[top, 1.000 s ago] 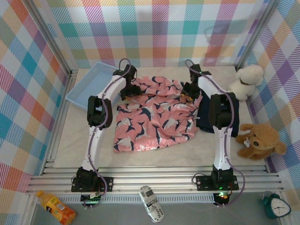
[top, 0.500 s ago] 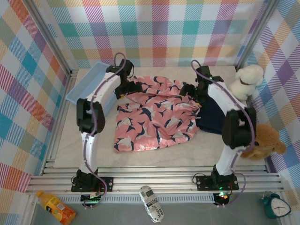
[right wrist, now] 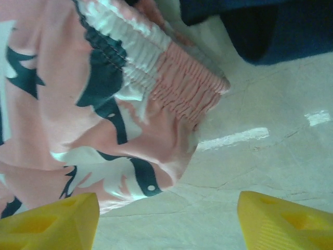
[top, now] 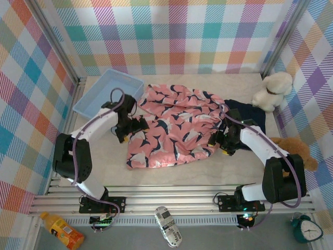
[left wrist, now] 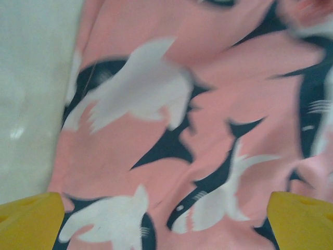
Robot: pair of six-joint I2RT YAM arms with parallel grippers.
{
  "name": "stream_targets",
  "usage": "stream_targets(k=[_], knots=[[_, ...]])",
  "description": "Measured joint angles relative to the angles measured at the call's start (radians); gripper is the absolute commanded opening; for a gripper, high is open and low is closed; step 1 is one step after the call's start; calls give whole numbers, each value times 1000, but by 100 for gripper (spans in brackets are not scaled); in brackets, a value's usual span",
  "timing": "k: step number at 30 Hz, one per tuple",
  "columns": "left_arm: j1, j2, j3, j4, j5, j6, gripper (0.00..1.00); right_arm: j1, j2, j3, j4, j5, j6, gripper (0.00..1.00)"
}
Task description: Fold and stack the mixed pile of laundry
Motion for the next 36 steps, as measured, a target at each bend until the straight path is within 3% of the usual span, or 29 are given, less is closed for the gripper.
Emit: stream_targets(k=[6, 13, 20, 24, 28, 30, 36], knots=[[-34, -147, -186, 26, 3, -134, 98, 0, 82, -6, 121, 11, 67, 48], [-83, -311, -355, 45, 5, -279, 88, 0, 213, -3, 209, 29, 125, 46], [-147, -331, -475, 70, 15, -378, 77, 0, 212, -16, 239, 31, 148, 19], [-153, -303, -482, 109, 2, -422, 58, 0, 196, -33, 251, 28, 149, 12], [-159, -270, -482, 151, -22, -444, 17, 0, 162, -55, 244, 29, 138, 0], [-161, -261, -482, 155, -35, -444, 1, 0, 138, -61, 227, 30, 134, 0], [-161, -287, -479, 108, -80, -413, 0, 10, 3, -78, 131, 26, 88, 0]])
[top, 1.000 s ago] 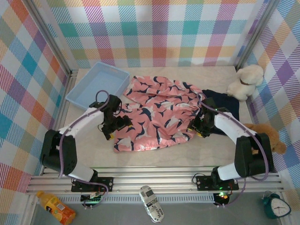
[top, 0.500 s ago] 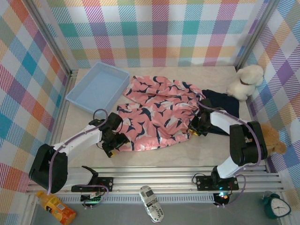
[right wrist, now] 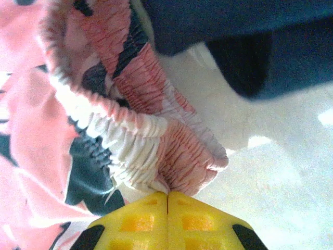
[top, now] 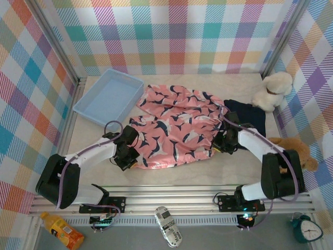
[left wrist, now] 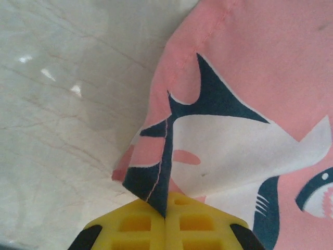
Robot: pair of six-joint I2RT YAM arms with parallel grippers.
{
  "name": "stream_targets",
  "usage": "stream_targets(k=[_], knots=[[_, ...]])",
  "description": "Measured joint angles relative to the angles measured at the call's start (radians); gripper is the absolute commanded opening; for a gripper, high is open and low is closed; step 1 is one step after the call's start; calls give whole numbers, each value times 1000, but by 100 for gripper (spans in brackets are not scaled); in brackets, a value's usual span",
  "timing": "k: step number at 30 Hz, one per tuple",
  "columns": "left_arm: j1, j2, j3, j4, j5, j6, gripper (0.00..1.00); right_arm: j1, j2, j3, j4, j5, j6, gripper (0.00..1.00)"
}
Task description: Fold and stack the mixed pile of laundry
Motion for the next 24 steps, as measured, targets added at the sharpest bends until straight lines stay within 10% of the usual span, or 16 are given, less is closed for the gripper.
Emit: stream_targets(k=[9, 20, 22, 24], knots=[[-1, -165, 262, -154, -130, 43, 0, 18, -240, 34, -266, -40, -33, 1], [27, 413, 1043, -105, -234, 270, 0, -106, 113, 515, -276, -107, -58, 1], [53, 595, 1241, -110, -214, 306, 18, -156, 229, 630, -261, -124, -57, 5], [82, 801, 1507, -140, -180, 335, 94, -198, 361, 762, -244, -132, -51, 37]])
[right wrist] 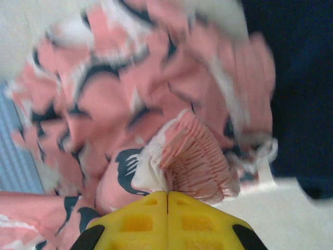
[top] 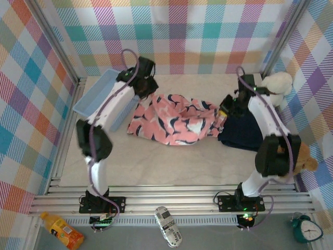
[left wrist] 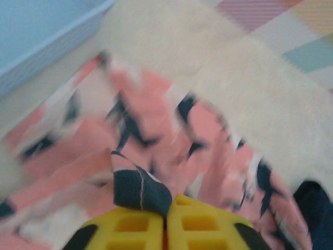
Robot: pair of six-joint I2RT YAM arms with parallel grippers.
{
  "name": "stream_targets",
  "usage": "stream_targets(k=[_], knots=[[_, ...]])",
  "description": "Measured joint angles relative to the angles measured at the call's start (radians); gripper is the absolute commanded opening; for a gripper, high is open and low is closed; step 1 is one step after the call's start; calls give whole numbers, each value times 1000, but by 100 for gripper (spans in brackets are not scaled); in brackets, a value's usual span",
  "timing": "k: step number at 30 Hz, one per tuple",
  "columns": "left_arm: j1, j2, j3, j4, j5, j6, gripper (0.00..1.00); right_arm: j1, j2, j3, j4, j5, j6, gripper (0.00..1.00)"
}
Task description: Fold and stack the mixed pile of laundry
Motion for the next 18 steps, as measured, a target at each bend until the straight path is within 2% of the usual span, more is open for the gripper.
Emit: stream_targets(k=[1, 3, 4, 5, 7, 10, 11, 16, 18], knots=[[16, 119, 168, -19, 15, 11, 100, -19, 72, 73, 15, -3, 5, 51], [43, 323, 471, -67, 29, 20, 100, -52, 205, 215, 37, -12, 12, 84], [59, 400, 578, -87, 39, 21, 100, -66, 270, 289, 42, -18, 14, 85], [71, 432, 615, -108, 45, 20, 100, -73, 313, 340, 44, -22, 14, 85], [98, 440, 597, -154, 57, 18, 100, -89, 370, 414, 49, -32, 7, 85], [121, 325, 363, -128, 67, 39, 99, -94, 354, 405, 55, -48, -5, 81], [126, 279, 282, -117, 71, 44, 95, -92, 334, 377, 69, -53, -13, 78], [113, 40, -38, -49, 122, 93, 45, -57, 126, 102, 105, -76, -48, 63], [81, -61, -152, -7, 146, 110, 37, -26, 45, 3, 109, -79, -57, 58]])
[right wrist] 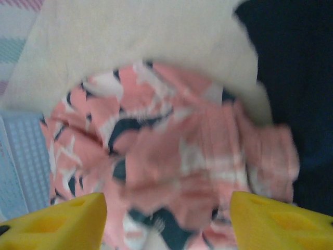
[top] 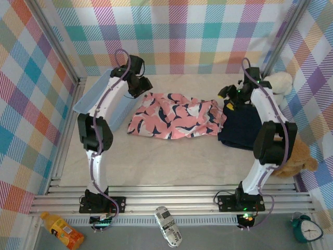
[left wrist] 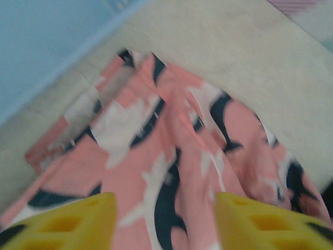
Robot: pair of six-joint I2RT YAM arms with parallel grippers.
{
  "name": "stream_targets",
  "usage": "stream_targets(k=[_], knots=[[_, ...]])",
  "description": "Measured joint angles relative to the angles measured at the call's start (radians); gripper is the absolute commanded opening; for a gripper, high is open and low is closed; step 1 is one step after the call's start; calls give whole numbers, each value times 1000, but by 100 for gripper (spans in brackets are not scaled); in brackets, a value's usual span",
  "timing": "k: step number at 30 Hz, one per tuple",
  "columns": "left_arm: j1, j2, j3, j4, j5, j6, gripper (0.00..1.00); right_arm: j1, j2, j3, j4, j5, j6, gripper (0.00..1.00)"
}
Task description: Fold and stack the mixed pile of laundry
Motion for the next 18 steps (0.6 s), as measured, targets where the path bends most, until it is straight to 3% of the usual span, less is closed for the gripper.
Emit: stream_targets(k=[6, 7, 10, 14, 18], knots=[[-143, -243, -398, 166, 56, -59, 21, 142, -172, -241, 11, 9, 9, 50], [-160, -262, -470, 197, 66, -89, 15, 164, -180, -267, 18, 9, 15, 48], [-167, -257, -625, 269, 64, -171, 12, 191, -166, -295, 35, 11, 39, 44], [-156, -172, -653, 299, 8, -207, 7, 189, -63, -229, 48, 38, 48, 45], [-143, -55, -555, 296, -87, -180, 5, 187, 93, -94, 55, 110, 50, 49]])
